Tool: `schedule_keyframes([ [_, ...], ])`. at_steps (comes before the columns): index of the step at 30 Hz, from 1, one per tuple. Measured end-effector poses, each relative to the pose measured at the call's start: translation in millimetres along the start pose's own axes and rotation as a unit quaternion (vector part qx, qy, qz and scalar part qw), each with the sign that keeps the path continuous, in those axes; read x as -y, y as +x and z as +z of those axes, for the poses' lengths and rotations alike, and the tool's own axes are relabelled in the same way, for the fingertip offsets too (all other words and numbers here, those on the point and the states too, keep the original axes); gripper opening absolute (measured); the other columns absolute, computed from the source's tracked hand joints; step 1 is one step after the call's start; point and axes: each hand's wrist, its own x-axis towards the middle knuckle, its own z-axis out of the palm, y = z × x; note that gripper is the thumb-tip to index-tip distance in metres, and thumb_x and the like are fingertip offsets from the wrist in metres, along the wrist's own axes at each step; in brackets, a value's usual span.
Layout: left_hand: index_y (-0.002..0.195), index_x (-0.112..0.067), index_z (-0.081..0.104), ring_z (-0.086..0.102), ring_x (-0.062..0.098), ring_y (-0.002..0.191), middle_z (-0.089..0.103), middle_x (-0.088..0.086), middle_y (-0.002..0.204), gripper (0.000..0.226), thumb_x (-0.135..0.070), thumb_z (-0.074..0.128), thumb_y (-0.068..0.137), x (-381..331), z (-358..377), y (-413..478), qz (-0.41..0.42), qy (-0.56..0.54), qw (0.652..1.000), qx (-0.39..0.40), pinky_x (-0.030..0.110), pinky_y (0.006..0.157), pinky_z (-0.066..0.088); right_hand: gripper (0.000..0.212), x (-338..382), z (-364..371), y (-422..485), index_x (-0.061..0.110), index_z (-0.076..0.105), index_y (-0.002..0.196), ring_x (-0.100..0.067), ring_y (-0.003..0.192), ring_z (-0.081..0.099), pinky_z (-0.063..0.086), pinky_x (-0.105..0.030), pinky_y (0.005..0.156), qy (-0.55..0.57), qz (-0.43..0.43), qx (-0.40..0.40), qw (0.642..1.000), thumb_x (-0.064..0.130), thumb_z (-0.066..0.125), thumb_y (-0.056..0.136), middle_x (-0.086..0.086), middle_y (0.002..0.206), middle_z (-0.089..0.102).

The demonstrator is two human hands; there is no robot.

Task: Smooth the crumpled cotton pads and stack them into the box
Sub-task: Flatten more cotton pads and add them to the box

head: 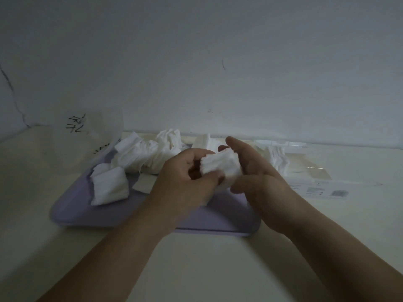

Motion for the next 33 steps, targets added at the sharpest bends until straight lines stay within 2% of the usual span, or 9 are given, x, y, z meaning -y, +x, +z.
schedule_keyframes([
  [2, 0.115, -0.019, 0.070, 0.065, 0.005, 0.060, 0.074, -0.005, 0.073, 0.026, -0.007, 0.074, 0.092, -5, -2, -1, -0.052, -0.065, 0.997, 0.003, 0.021, 0.052, 0.048, 0.072, 5, -7, -1, 0.017, 0.057, 0.143, -0.024, 0.124, 0.067, 0.053, -0.033, 0.101, -0.023, -0.008, 0.004, 1.000, -0.002, 0.066, 0.074, -0.008, 0.134, 0.069],
  [6, 0.115, -0.022, 0.073, 0.055, 0.014, 0.060, 0.064, 0.006, 0.071, 0.017, -0.016, 0.066, 0.099, -10, -4, 2, -0.071, -0.070, 0.995, 0.027, 0.025, 0.049, 0.039, 0.026, 19, -12, -4, 0.001, 0.068, 0.124, -0.032, 0.104, 0.073, 0.061, -0.036, 0.082, -0.017, -0.008, -0.012, 1.000, 0.003, 0.059, 0.100, -0.020, 0.115, 0.075],
  [11, 0.116, -0.023, 0.070, 0.057, 0.011, 0.061, 0.073, 0.001, 0.079, 0.019, -0.018, 0.070, 0.097, -35, 10, 15, -0.039, -0.024, 0.998, 0.038, 0.027, 0.057, 0.047, 0.035, 40, -24, -8, -0.004, 0.063, 0.131, -0.044, 0.114, 0.070, 0.063, -0.043, 0.087, 0.035, 0.009, -0.007, 0.999, 0.009, 0.064, 0.098, -0.030, 0.123, 0.070],
  [14, 0.114, -0.026, 0.071, 0.057, 0.017, 0.067, 0.071, 0.005, 0.079, 0.019, -0.017, 0.070, 0.097, -52, 24, 28, -0.015, -0.010, 0.998, 0.056, 0.033, 0.059, 0.044, 0.036, 56, -38, -13, -0.003, 0.071, 0.122, -0.034, 0.107, 0.074, 0.062, -0.035, 0.085, -0.001, 0.023, -0.002, 1.000, 0.022, 0.067, 0.097, -0.024, 0.117, 0.075],
  [17, 0.117, -0.026, 0.070, 0.059, 0.020, 0.069, 0.072, 0.004, 0.076, 0.021, -0.017, 0.069, 0.098, -63, 45, 40, -0.010, -0.001, 0.998, 0.068, 0.036, 0.060, 0.044, 0.040, 62, -55, -12, -0.009, 0.071, 0.117, -0.029, 0.092, 0.072, 0.059, -0.037, 0.081, 0.012, 0.032, -0.060, 0.998, 0.025, 0.070, 0.097, -0.020, 0.108, 0.077],
  [20, 0.121, -0.022, 0.067, 0.071, 0.019, 0.073, 0.077, 0.004, 0.097, 0.024, -0.009, 0.062, 0.101, -69, 68, 47, -0.011, -0.010, 0.999, 0.040, 0.033, 0.061, 0.050, 0.048, 65, -74, -10, -0.013, 0.066, 0.120, -0.028, 0.081, 0.067, 0.058, -0.035, 0.070, 0.055, 0.031, -0.131, 0.989, 0.025, 0.073, 0.093, -0.020, 0.095, 0.069],
  [26, 0.118, -0.026, 0.066, 0.075, 0.011, 0.078, 0.079, -0.003, 0.097, 0.022, -0.025, 0.071, 0.096, -66, 90, 51, 0.005, 0.048, 0.999, 0.019, 0.028, 0.065, 0.055, 0.044, 59, -88, -6, -0.011, 0.064, 0.122, -0.029, 0.086, 0.073, 0.061, -0.037, 0.075, 0.089, 0.025, -0.162, 0.982, 0.022, 0.071, 0.094, -0.024, 0.102, 0.074],
  [30, 0.129, -0.032, 0.058, 0.076, 0.009, 0.087, 0.076, -0.009, 0.110, 0.057, -0.026, 0.087, 0.080, -60, 98, 57, 0.011, 0.066, 0.997, 0.046, 0.026, 0.069, 0.059, 0.028, 61, -92, -7, -0.004, 0.068, 0.106, -0.033, 0.090, 0.078, 0.062, -0.046, 0.087, 0.070, 0.015, -0.192, 0.979, 0.021, 0.073, 0.094, -0.023, 0.098, 0.077],
  [33, 0.147, -0.049, 0.041, 0.063, -0.002, 0.109, 0.054, -0.028, 0.137, 0.096, -0.043, 0.093, 0.066, -56, 101, 63, 0.075, 0.236, 0.966, 0.074, 0.027, 0.089, 0.056, 0.019, 62, -93, -8, 0.002, 0.067, 0.089, -0.032, 0.085, 0.079, 0.066, -0.045, 0.081, -0.004, -0.007, -0.240, 0.971, 0.018, 0.077, 0.089, -0.017, 0.089, 0.078],
])
